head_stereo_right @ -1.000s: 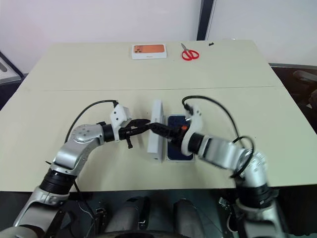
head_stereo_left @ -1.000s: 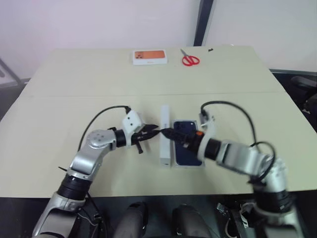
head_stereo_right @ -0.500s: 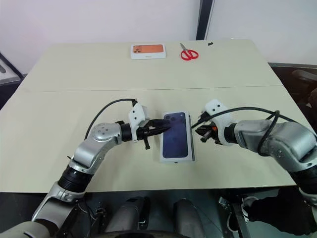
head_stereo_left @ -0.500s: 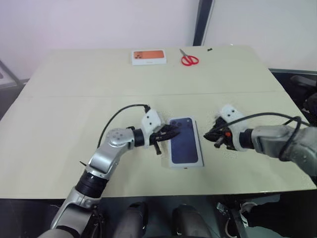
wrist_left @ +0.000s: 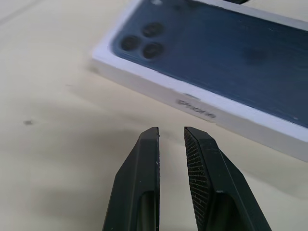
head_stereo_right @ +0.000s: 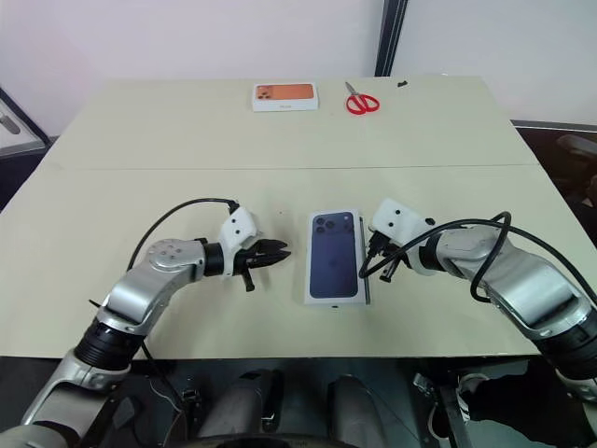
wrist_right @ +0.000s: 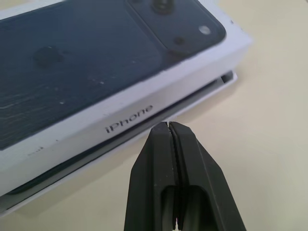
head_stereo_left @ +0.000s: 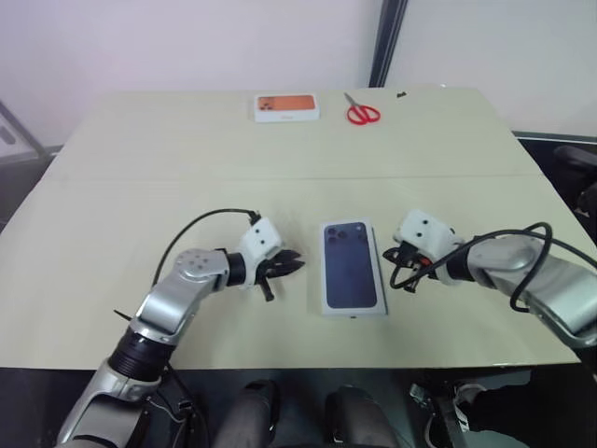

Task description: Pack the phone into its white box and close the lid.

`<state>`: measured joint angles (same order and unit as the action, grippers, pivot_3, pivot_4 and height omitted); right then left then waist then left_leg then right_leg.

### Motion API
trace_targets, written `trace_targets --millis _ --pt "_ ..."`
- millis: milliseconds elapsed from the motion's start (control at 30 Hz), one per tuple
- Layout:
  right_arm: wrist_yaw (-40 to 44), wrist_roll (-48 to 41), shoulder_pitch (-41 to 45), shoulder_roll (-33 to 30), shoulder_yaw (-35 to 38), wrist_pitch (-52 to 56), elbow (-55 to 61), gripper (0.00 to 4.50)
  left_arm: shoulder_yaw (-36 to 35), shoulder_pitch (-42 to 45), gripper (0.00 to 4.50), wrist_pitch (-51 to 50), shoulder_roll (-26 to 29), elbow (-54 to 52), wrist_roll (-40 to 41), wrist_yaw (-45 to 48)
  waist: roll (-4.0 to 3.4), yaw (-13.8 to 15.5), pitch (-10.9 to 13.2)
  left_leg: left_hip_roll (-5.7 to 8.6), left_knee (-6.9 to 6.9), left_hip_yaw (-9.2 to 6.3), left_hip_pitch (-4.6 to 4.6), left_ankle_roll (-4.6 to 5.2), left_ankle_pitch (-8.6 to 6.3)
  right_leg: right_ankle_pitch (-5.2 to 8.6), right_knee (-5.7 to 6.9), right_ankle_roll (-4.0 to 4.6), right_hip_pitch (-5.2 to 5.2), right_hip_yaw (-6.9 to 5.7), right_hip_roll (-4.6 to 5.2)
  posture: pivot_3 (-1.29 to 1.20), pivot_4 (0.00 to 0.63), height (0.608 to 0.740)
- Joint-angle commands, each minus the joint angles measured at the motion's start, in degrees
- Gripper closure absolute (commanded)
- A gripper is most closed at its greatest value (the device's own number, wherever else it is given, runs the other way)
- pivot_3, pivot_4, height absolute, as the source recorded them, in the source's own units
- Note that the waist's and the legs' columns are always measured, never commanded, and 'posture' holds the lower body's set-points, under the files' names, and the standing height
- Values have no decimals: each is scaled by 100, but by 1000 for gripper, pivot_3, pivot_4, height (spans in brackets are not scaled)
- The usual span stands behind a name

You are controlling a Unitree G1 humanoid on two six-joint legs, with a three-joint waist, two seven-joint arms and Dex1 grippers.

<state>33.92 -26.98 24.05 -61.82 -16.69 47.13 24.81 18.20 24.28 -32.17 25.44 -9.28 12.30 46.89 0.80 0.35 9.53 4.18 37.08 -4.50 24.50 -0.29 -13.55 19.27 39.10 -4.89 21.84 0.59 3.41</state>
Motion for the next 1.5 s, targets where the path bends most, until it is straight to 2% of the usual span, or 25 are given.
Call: trace_targets --millis 33,367,1500 --pt "165 274 -10 78 145 -71 237 4466 248 136 3624 66 -97 -67 -186 -12 0 19 0 0 0 0 0 0 0 0 0 0 0 0 0 0 150 740" --pt "478 707 -163 288 322 -13 338 4466 67 257 3624 -133 -719 -158 88 -197 0 31 0 1 2 0 0 -1 1 0 0 0 -1 0 0 0 150 740" --pt "885 1449 -491 598 488 32 182 4466 136 258 3624 -118 -820 -152 21 -190 0 36 0 2 4 0 -1 -2 1 0 0 0 -3 0 1 0 150 740"
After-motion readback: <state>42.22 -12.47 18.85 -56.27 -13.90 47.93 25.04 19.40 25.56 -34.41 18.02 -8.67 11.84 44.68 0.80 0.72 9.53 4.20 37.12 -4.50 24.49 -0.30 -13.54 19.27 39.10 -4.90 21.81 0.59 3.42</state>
